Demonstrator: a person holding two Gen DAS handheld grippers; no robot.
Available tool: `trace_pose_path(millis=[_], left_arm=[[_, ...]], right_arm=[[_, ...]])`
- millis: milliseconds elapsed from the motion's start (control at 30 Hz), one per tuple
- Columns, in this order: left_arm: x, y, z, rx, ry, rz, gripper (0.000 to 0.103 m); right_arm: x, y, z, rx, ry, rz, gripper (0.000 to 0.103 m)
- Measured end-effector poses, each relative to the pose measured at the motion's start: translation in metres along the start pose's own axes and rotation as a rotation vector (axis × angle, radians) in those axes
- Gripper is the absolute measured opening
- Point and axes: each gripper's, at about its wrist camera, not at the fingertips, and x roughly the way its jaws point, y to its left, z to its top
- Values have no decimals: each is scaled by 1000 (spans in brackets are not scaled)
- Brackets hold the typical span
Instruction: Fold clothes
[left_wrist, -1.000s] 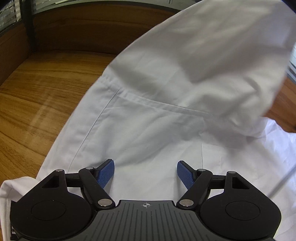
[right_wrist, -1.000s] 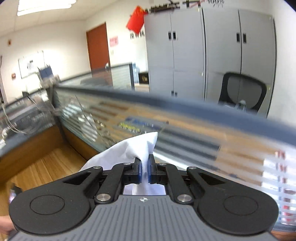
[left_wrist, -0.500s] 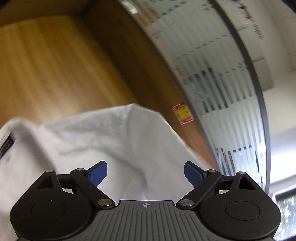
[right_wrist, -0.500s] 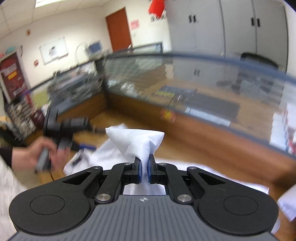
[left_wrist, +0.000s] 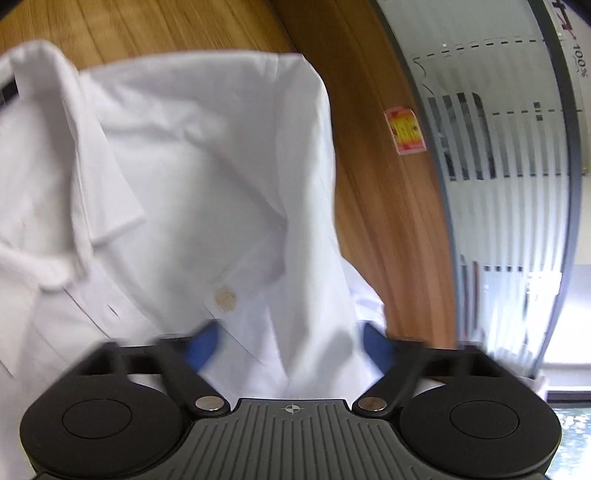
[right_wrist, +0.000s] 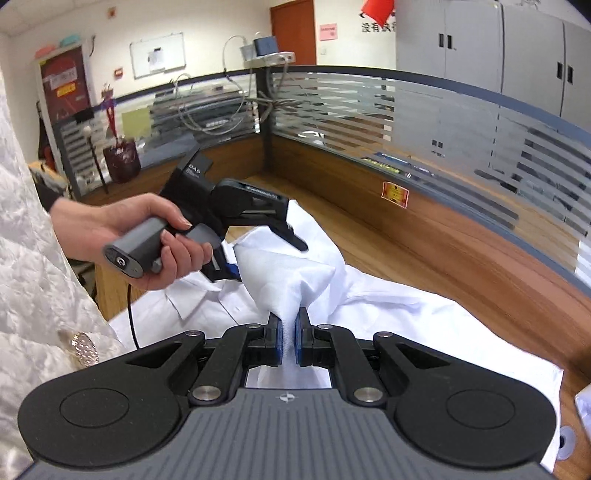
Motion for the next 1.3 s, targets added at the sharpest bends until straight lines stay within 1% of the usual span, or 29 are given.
trace_pose_path(millis=[33,67,100,133,167,200,233,267,333,433,567,667,700,733,767,933,1000,1067,1100,1200,1233,1300], left_arm=[[-1,-1,-2,16,1,-11,31],[-2,-2,-4,31,1,-21,22],[-5,-5,-3,62,-11,-8,14],[-8,-7,-2,94,-23,5,13],[-11,-10,-2,125,-36,18,13],[-13,-9,1,122,-36,23,9],[-15,-8,4,119,-36,28,9],[-18,-6,4,116,-42,39,9],[-24,-3,6,111,-54,62,9],[-28,4,4,94,-57,75,9],[-25,7,0,98,-50,97,8],[-11,4,3,96,-27,97,10],[-9,3,3,98,-19,95,11],[-7,2,2,102,-13,86,16],[-5,2,1,106,-8,76,18],[7,-2,-5,116,33,41,18],[13,-6,-6,139,43,54,18],[19,-9,-7,150,54,66,21],[22,-9,-8,150,63,71,24],[31,-9,-8,141,82,86,28],[34,-8,-8,134,85,91,31],[40,-9,-7,120,84,96,35]], right_arm=[[6,-1,0,-8,13,2,9],[8,-3,1,-5,33,13,12],[9,-7,-1,3,50,18,14],[9,-13,-2,16,62,14,20],[8,-19,-5,37,72,19,23],[7,-28,-9,69,81,21,25],[6,-37,-13,101,89,23,28],[4,-50,-17,130,89,3,31],[-2,-76,-26,189,87,-36,33],[-4,-120,-39,221,114,-163,33],[6,-180,-54,189,179,-309,33],[21,-221,-60,135,237,-354,33],[27,-233,-62,116,255,-362,33],[32,-246,-64,96,272,-370,33],[38,-259,-66,76,290,-378,33],[74,-320,-74,-18,371,-383,33],[88,-338,-77,-77,418,-368,33],[102,-354,-78,-112,476,-324,33],[109,-362,-79,-130,505,-301,33],[120,-374,-78,-144,539,-267,33],[124,-379,-78,-148,550,-256,33],[132,-387,-78,-157,572,-233,35]])
